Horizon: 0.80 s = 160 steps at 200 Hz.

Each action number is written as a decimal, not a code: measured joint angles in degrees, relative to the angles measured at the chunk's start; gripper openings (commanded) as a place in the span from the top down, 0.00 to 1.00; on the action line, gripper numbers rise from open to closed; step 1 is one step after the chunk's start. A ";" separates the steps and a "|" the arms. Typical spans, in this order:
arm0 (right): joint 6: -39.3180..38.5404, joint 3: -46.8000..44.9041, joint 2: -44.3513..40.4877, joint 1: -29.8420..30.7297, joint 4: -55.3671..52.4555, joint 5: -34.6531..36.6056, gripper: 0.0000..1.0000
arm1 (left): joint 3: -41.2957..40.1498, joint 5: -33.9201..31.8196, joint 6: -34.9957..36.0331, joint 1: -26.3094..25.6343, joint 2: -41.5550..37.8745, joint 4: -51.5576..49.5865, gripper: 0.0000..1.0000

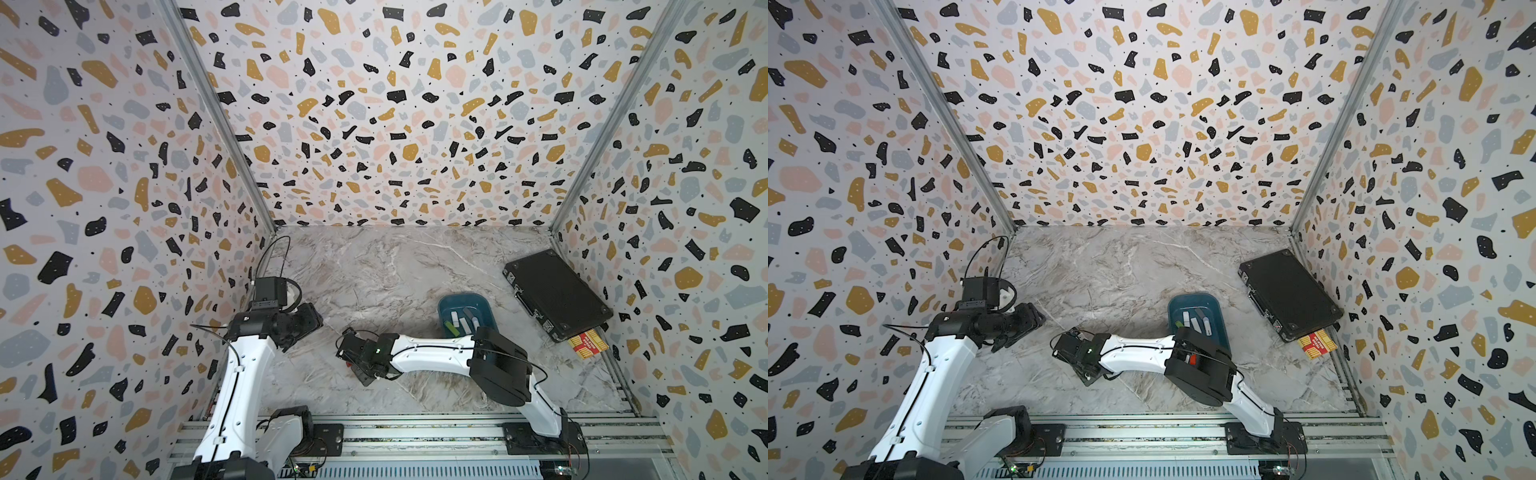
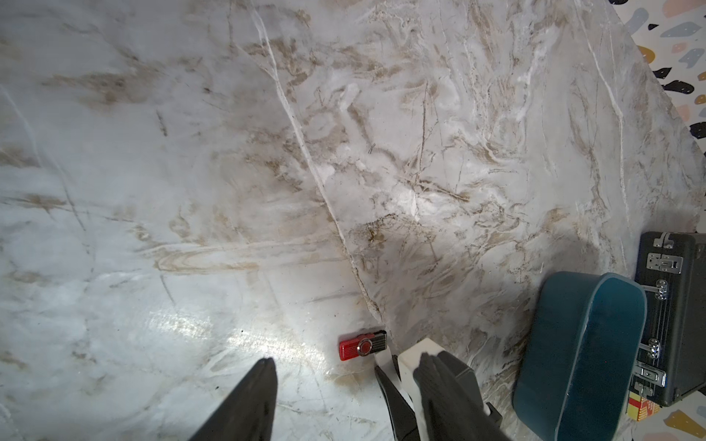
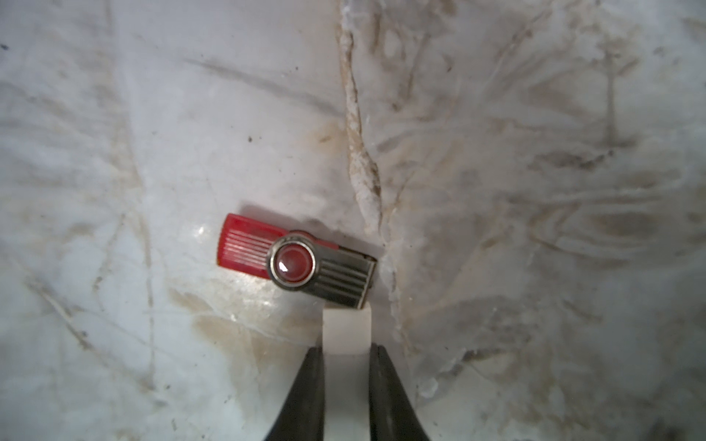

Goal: Put the usb flash drive into the storage box
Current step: Pick up the USB flash from the center of the board, then place the USB flash in the storage box.

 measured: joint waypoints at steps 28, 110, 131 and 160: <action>-0.44 -2.38 -2.40 -1.49 0.13 0.04 0.87 | -0.28 0.44 0.00 0.00 0.24 0.17 0.36; -3.96 -24.79 -37.03 -23.15 2.03 2.03 0.87 | -0.83 -0.37 -0.15 -11.65 2.38 1.31 0.35; -4.87 -31.43 -42.07 -31.39 2.08 1.84 0.86 | -0.85 -2.71 -0.70 -17.79 3.91 1.44 0.35; -5.66 -39.50 -43.63 -38.32 1.95 -0.63 0.86 | -2.91 -4.63 -3.61 -24.28 7.56 5.03 0.38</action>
